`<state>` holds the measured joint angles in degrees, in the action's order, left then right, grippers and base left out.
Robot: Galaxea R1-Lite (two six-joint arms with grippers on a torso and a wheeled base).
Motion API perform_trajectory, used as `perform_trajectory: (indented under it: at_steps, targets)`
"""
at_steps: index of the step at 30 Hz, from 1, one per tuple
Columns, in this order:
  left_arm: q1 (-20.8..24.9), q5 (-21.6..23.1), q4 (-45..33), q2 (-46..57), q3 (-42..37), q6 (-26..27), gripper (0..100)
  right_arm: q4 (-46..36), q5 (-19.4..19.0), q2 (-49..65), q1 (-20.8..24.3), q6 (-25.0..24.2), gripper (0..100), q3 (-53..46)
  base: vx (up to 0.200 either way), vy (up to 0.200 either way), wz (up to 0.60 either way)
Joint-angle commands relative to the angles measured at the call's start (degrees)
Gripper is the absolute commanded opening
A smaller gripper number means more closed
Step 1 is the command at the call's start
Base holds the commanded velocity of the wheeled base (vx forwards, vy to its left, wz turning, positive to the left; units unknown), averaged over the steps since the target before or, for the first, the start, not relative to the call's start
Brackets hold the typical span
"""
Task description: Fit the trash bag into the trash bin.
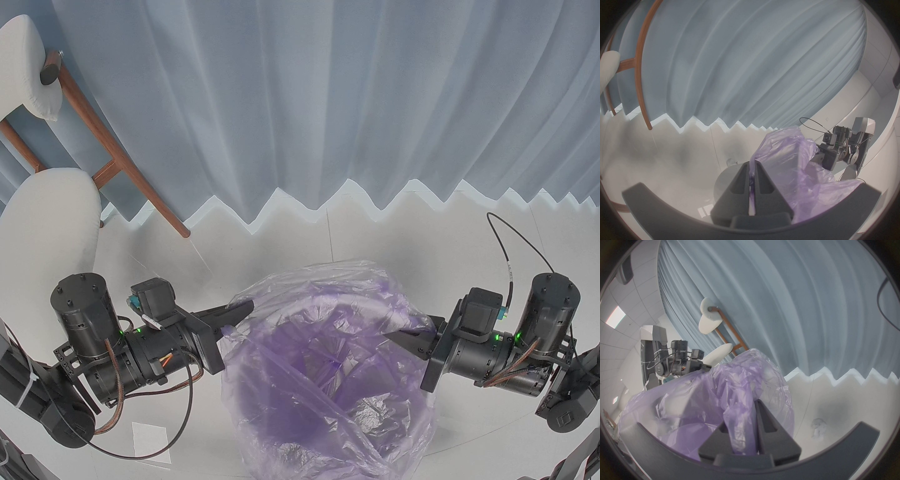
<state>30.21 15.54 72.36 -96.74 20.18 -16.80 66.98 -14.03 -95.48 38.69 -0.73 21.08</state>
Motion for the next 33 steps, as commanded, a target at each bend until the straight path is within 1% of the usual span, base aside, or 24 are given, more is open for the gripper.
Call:
perform_trajectory:
  at_steps: [1, 5, 8, 9, 11, 14, 16, 17, 18, 19, 20, 21, 22, 24, 25, 26, 27, 29, 32, 33]
  targets:
    - [-0.1, 0.0, 0.1, 0.5, 1.0, -1.1, 0, 0.3, -0.1, 0.6, -2.2, -0.1, 0, 0.3, 0.0, 0.0, 0.0]
    - [-0.1, 0.1, -0.1, 2.2, 1.9, -4.8, 0, 2.3, -0.1, 0.5, -3.3, -0.2, 0, 0.5, 0.0, 0.0, 0.0]
    - [0.0, 0.1, -1.1, 2.4, 1.9, -5.2, 0, 2.5, -0.1, 0.3, -3.3, -0.2, 0, 0.6, 0.0, 0.0, 0.0]
    - [-0.1, 0.1, -1.7, 2.4, 2.1, -5.2, 100, 2.5, 0.0, 0.2, -3.3, -0.3, 0, 0.7, 0.0, 0.0, 0.0]
    - [-0.4, 0.0, -2.0, 2.4, 3.1, -5.3, 100, 2.3, 0.2, 0.0, -3.7, -0.4, 0, 1.9, 0.0, 0.0, 0.0]
    - [-2.5, 0.2, -2.1, 2.4, 3.9, -5.7, 100, 2.0, 0.4, -0.4, -6.0, -0.5, 0, 3.4, 0.0, 0.0, 0.0]
    - [-2.6, 0.2, -2.1, 2.4, 4.0, -5.7, 100, 2.0, 0.4, -0.4, -6.3, -0.5, 0, 3.5, 0.0, 0.0, 0.0]
    - [-4.5, 0.2, -2.1, 2.2, 5.7, -6.0, 100, 1.6, 1.2, -1.3, -8.0, -0.5, 0, 4.7, 0.0, 0.0, 0.0]
    - [-5.1, 0.2, -2.1, 2.2, 6.1, -6.0, 100, 1.4, 1.8, -1.6, -8.3, -0.5, 0, 5.0, 0.0, 0.0, 0.0]
    - [-6.3, 0.2, -2.1, 2.2, 7.2, -6.2, 100, 1.2, 3.5, -2.1, -8.7, -0.5, 0, 5.6, 0.0, 0.0, 0.0]
    - [-6.3, 0.2, -2.1, 2.2, 7.2, -6.2, 100, 1.2, 3.5, -2.1, -8.7, -0.5, 0, 5.6, 0.0, 0.0, 0.0]
    - [-7.6, 0.2, -2.1, 2.5, 8.6, -7.5, 100, 1.2, 6.6, -3.4, -9.3, -0.4, 0, 7.0, 0.0, 0.0, 0.0]
    - [-7.8, 0.2, -2.1, 2.9, 8.9, -8.3, 100, 1.2, 7.9, -4.1, -9.8, -0.4, 0, 7.7, 0.0, 0.0, 0.0]
    - [-7.4, 1.1, -2.7, 5.0, 8.7, -9.5, 100, 1.1, 9.5, -5.2, -10.4, -0.4, 0, 9.2, 0.0, 0.0, 0.0]
    - [-7.0, 2.1, -4.2, 6.4, 8.3, -9.7, 100, 1.1, 10.4, -5.9, -10.6, -0.3, 0, 10.2, 0.0, 0.0, 0.0]
    - [-6.9, 2.5, -4.7, 6.7, 8.2, -9.7, 100, 1.1, 10.7, -6.2, -10.6, -0.3, 0, 10.5, 0.0, 0.0, 0.0]
    - [-5.6, 3.4, -9.0, 9.2, 8.0, -9.7, 100, 1.1, 12.5, -7.4, -10.6, -0.1, 0, 12.1, 0.0, 0.0, 0.0]
    - [-3.2, 3.5, -15.1, 12.4, 8.4, -10.2, 100, 1.1, 14.2, -8.2, -10.4, 0.1, 0, 13.3, 0.0, 0.0, 0.0]
    - [1.3, 3.4, -24.1, 14.8, 8.8, -12.3, 100, 1.1, 14.8, -9.0, -10.0, 1.3, 0, 13.9, 0.0, 0.0, 0.0]
    - [2.0, 3.3, -25.1, 14.8, 9.0, -12.3, 100, 1.1, 14.8, -9.1, -10.0, 1.4, 0, 13.8, 0.0, 0.0, 0.0]
